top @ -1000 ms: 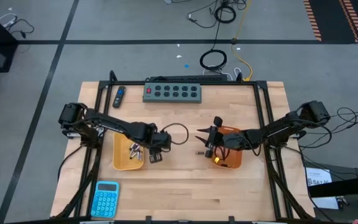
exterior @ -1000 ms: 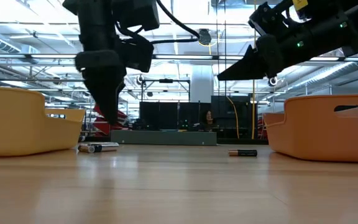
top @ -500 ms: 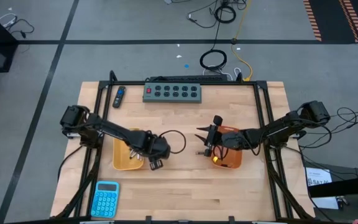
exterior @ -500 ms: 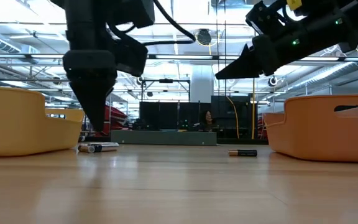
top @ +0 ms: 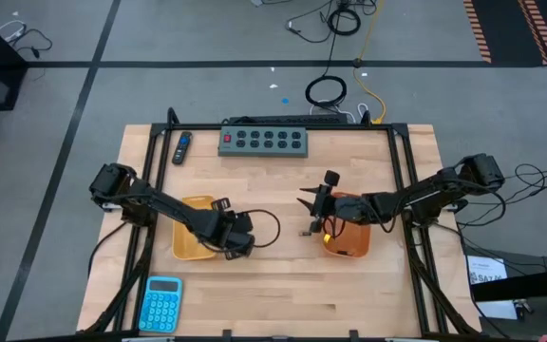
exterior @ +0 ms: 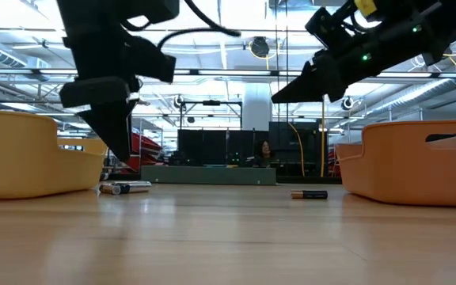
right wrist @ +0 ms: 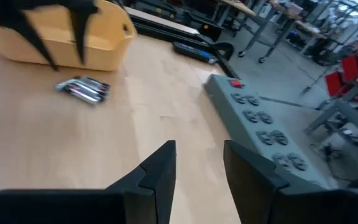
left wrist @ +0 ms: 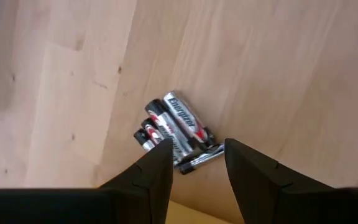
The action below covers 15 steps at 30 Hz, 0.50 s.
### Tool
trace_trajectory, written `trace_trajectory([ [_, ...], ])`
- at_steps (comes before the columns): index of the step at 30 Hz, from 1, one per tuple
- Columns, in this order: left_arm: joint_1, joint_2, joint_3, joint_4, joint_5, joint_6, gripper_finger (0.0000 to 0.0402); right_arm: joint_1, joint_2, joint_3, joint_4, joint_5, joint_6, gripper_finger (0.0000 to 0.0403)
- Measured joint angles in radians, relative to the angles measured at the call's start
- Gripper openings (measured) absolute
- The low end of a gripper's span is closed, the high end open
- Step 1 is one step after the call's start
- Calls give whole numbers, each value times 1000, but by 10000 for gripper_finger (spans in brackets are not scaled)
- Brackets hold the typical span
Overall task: Sort batteries
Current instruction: Put the silver battery into the yellow bin
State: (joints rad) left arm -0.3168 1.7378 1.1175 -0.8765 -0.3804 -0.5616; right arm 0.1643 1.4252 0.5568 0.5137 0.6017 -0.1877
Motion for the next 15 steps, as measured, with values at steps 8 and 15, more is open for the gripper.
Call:
trace_trajectory([
  [8,-15,0,0,6,64,-158,155,-68,0,2,61,-105,21,125],
  [15,43,2,0,30,133,-180,155,-80,0,2,74,-139,30,125],
])
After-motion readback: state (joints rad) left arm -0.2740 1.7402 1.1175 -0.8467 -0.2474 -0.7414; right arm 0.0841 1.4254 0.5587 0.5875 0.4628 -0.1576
